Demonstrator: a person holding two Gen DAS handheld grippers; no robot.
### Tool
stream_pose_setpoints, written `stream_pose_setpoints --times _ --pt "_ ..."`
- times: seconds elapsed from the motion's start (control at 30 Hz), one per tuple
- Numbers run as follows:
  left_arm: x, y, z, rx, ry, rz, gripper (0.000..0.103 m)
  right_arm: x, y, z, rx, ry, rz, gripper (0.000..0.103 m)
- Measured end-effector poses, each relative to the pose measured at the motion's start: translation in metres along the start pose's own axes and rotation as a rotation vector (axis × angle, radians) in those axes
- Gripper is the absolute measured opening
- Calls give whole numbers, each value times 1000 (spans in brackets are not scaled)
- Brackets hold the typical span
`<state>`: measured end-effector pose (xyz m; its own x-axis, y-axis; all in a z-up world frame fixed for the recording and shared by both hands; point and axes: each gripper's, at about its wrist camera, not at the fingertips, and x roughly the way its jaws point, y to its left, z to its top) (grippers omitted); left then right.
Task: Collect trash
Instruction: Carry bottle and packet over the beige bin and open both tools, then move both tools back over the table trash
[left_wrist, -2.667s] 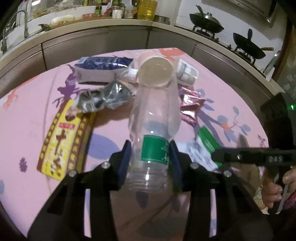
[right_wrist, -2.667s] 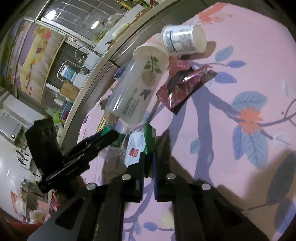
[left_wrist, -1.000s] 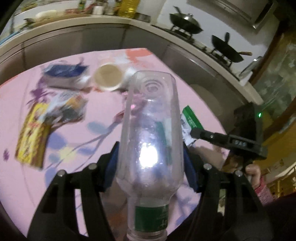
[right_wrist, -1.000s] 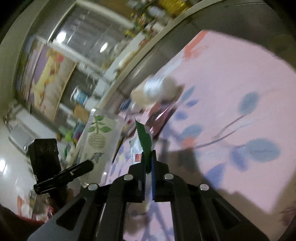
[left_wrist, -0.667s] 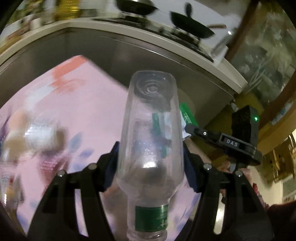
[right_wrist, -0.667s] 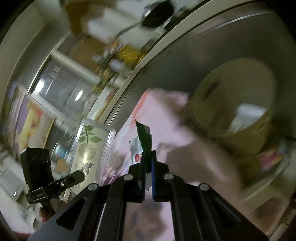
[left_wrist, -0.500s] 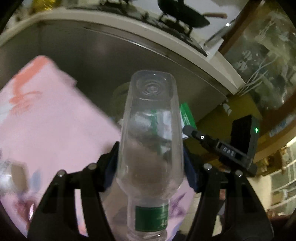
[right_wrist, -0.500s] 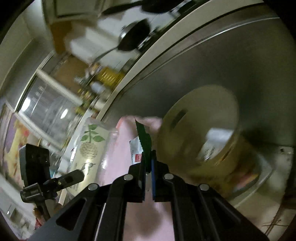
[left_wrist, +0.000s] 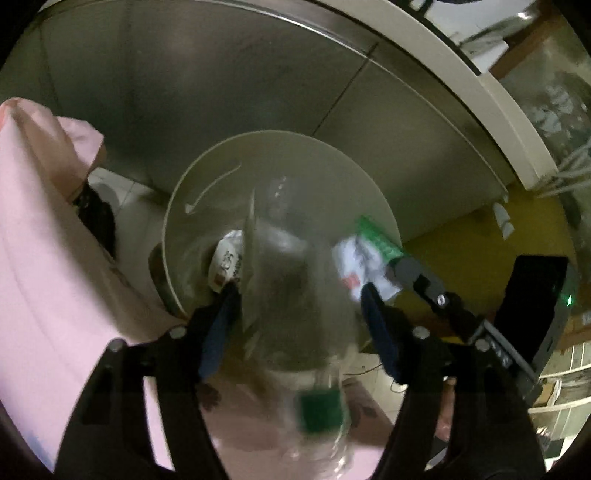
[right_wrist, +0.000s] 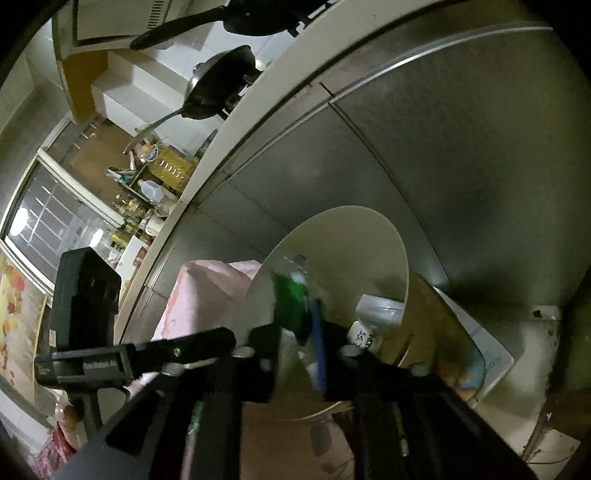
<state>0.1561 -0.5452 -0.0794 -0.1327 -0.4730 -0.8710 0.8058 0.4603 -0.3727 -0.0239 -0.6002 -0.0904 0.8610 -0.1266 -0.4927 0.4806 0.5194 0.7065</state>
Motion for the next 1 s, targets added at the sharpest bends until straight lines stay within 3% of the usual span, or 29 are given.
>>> stream_pose_setpoints --times 0.03,0.07,0.27,0.4,0.53,0.7,1.0 --pt "-2 2 1 -4 -5 0 68 -1 -2 1 1 -6 -3 44" --pt "-4 1 2 -6 -11 -3 68 -2 -2 0 -1 -18 -6 49" --pt "-37 -5 -9 19 -86 -12 68 -13 1 1 -1 -52 6 49" --pt "-67 -6 -33 33 -150 -22 68 -22 11 -1 -7 -55 29 49" --pt "-94 2 -75 19 -191 -21 68 -32 30 -5 -31 -61 60 49" --pt "-127 22 -137 18 -240 57 68 -38 57 -19 -56 -41 108 49" --pt "-192 89 -272 -91 -311 180 68 -20 126 -66 -136 89 205 49"
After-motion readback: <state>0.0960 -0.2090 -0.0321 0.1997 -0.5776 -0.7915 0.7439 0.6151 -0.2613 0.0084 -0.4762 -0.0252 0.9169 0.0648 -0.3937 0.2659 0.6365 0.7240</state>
